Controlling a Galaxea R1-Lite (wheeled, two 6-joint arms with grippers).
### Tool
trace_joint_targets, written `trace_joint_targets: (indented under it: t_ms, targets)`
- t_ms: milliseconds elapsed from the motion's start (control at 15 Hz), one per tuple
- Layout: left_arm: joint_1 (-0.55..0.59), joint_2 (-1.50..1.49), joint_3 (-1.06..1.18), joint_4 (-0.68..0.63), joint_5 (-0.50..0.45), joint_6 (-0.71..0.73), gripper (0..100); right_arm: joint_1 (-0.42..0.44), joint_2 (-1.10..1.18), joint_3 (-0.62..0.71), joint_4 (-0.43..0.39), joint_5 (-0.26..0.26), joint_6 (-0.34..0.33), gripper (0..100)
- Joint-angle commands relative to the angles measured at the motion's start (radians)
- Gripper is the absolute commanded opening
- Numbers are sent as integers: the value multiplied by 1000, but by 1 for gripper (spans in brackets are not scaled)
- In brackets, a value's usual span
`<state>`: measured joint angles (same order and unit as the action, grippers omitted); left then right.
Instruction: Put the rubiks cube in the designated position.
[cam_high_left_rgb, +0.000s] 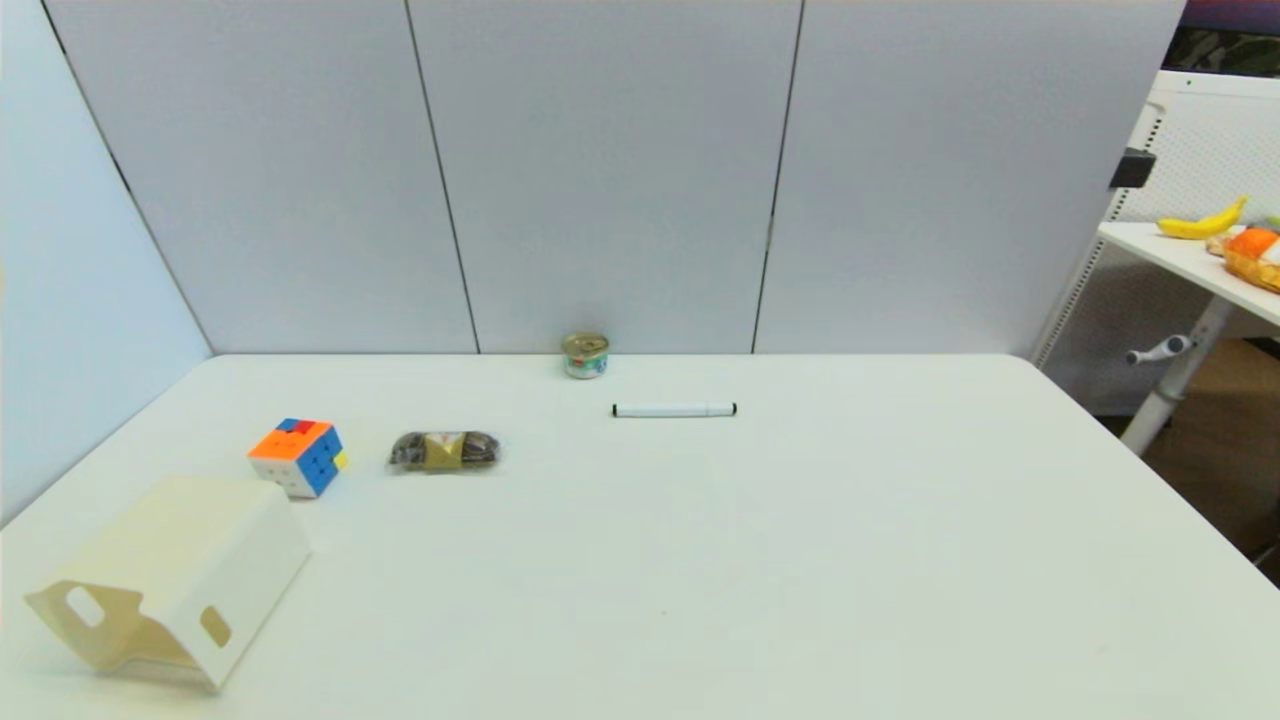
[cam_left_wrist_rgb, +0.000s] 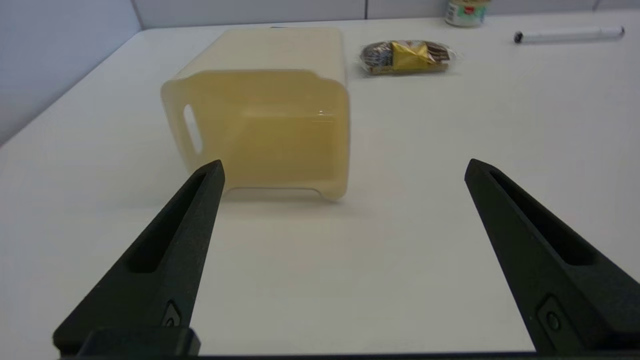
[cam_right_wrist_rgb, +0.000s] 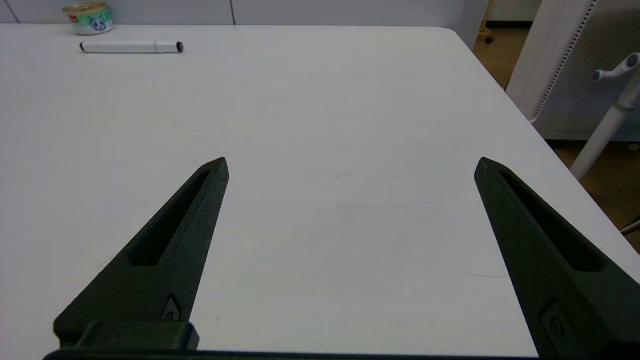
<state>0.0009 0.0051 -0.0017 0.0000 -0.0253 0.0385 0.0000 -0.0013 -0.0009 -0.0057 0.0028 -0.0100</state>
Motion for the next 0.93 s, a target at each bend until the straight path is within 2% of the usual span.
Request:
trace_joint_targets:
  t_ms: [67,933]
  targets:
    - [1,-5,2,-2,25,-39,100,0,1,-1,0,0,-1,100]
    - [1,-5,2,-2,25,-39,100,0,1,-1,-2,-3,10,100]
